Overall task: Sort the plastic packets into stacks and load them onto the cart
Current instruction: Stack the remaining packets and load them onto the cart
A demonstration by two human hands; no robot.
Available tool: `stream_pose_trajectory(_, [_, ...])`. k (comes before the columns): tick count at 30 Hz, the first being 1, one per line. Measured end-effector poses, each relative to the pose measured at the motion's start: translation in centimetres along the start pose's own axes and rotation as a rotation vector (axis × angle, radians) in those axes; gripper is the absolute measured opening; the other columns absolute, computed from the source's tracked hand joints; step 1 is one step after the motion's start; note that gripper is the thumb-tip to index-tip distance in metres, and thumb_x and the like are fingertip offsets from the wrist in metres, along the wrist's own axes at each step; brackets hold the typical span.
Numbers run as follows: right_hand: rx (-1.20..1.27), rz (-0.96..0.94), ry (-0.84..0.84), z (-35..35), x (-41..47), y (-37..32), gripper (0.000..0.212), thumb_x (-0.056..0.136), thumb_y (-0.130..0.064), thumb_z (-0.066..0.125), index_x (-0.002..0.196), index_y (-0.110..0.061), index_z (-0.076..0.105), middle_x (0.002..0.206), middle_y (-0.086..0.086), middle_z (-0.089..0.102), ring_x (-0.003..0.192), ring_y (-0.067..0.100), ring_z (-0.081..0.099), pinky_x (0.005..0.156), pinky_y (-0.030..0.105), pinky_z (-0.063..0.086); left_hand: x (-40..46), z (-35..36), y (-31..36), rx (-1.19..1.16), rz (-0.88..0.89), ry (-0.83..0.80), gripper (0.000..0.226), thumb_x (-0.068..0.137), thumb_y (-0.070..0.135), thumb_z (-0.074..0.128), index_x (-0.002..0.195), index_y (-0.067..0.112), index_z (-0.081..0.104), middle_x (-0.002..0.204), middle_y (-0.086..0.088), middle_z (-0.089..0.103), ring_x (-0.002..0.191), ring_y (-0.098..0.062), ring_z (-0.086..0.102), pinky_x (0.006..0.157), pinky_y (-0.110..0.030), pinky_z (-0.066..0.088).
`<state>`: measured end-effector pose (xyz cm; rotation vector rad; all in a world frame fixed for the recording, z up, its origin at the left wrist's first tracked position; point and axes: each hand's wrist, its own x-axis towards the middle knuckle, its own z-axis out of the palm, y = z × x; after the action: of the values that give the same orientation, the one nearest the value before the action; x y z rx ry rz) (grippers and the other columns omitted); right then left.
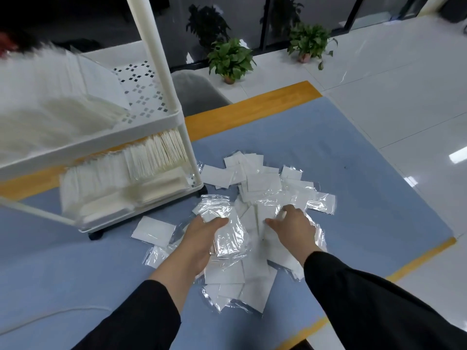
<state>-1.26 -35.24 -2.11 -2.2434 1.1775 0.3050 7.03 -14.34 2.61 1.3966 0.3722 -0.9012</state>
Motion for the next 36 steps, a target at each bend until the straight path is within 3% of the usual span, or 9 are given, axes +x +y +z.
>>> stream_pose_trajectory(5, [-0.096, -0.026, 0.111, 1.7, -0.2, -0.9, 0.027, 0.095, -0.041, 0.06, 0.109, -0.017, 0.06, 0.109, 0.006, 0.056, 0.106, 0.031, 0.055, 0.093, 0.044, 0.039, 1.1, -1.3, -0.1, 0.052, 0.057, 0.048, 0.026, 0.09, 0.01, 0.073, 0.116, 0.008, 0.069, 0.108, -0.011, 0.077, 0.091, -0.021, 0.073, 0.079, -0.032, 0.055])
stream_pose_trajectory(9, [0.477, -0.14, 0.104, 0.0, -2.3, -1.3, 0.013, 0.1, -0.029, 0.057, 0.091, -0.02, 0.059, 0.086, -0.002, 0.064, 0.08, 0.018, 0.059, 0.068, 0.023, 0.044, 1.4, -1.5, -0.5, 0.021, 0.071, 0.104, 0.024, 0.091, 0.01, 0.073, 0.114, 0.011, 0.069, 0.109, -0.01, 0.077, 0.091, -0.021, 0.073, 0.076, -0.03, 0.055])
stream_pose_trajectory(13, [0.783, -0.172, 0.003, -1.6, -5.1, -3.0, 0.008, 0.097, -0.027, 0.065, 0.092, -0.022, 0.069, 0.085, -0.005, 0.071, 0.075, 0.006, 0.062, 0.067, 0.019, 0.047, 1.1, 0.1, -0.8, 0.014, 0.029, 0.062, 0.024, 0.096, 0.03, 0.07, 0.117, 0.019, 0.066, 0.107, 0.001, 0.075, 0.09, -0.009, 0.067, 0.071, -0.025, 0.049])
stream_pose_trajectory(16, [0.681, -0.247, -0.085, -0.5, -6.2, -4.3, 0.012, 0.095, -0.022, 0.068, 0.084, -0.02, 0.068, 0.077, 0.001, 0.068, 0.065, 0.002, 0.056, 0.061, 0.013, 0.042, 1.0, 1.7, -1.2, -0.057, -0.02, 0.033, 0.052, 0.085, 0.055, 0.073, 0.129, 0.03, 0.061, 0.122, 0.004, 0.07, 0.116, -0.02, 0.065, 0.098, -0.046, 0.052])
stream_pose_trajectory(22, [0.409, -0.357, 0.162, -0.5, -2.3, -3.7, 0.009, 0.097, -0.027, 0.064, 0.104, -0.023, 0.069, 0.105, -0.002, 0.063, 0.094, 0.013, 0.06, 0.082, 0.027, 0.045, 1.9, 1.7, -1.9, -0.07, 0.063, 0.079, 0.024, 0.093, 0.017, 0.07, 0.117, 0.02, 0.07, 0.112, -0.008, 0.076, 0.106, -0.031, 0.07, 0.095, -0.051, 0.054])
stream_pose_trajectory(25, [-0.068, -0.484, 0.126, -1.1, 2.4, -3.3, 0.049, 0.091, -0.028, 0.071, 0.137, -0.018, 0.057, 0.137, 0.007, 0.054, 0.122, 0.029, 0.053, 0.099, 0.043, 0.045, 2.2, 0.7, -1.6, -0.047, 0.088, 0.102, 0.02, 0.094, 0.012, 0.068, 0.111, 0.022, 0.071, 0.103, -0.002, 0.078, 0.097, -0.025, 0.071, 0.09, -0.044, 0.055])
stream_pose_trajectory(29, [-0.409, -0.586, -0.053, -1.1, 6.7, -4.3, 0.084, 0.086, -0.042, 0.073, 0.155, -0.025, 0.029, 0.161, 0.002, 0.027, 0.148, 0.026, 0.027, 0.118, 0.05, 0.026, 2.3, -0.6, -1.7, 0.026, 0.108, 0.093, 0.031, 0.086, 0.023, 0.075, 0.117, 0.025, 0.069, 0.111, 0.0, 0.077, 0.108, -0.028, 0.071, 0.101, -0.049, 0.053])
stream_pose_trajectory(32, [-0.492, -0.572, -0.113, -0.3, 8.7, -4.6, 0.087, 0.084, -0.048, 0.073, 0.154, -0.024, 0.028, 0.159, 0.0, 0.033, 0.145, 0.026, 0.034, 0.116, 0.053, 0.026, 2.4, -1.6, -1.8, 0.056, 0.102, 0.107, 0.052, 0.076, 0.035, 0.079, 0.126, 0.027, 0.066, 0.118, 0.003, 0.074, 0.115, -0.024, 0.067, 0.105, -0.05, 0.05])
stream_pose_trajectory(36, [-0.606, -0.669, 0.094, 0.2, 9.3, -4.8, 0.052, 0.091, -0.038, 0.061, 0.139, -0.023, 0.049, 0.128, 0.003, 0.062, 0.114, 0.03, 0.06, 0.093, 0.04, 0.043, 2.6, -2.6, -1.9, 0.059, 0.108, 0.128, 0.027, 0.092, 0.017, 0.072, 0.119, 0.023, 0.069, 0.11, 0.002, 0.077, 0.109, -0.023, 0.071, 0.101, -0.045, 0.053])
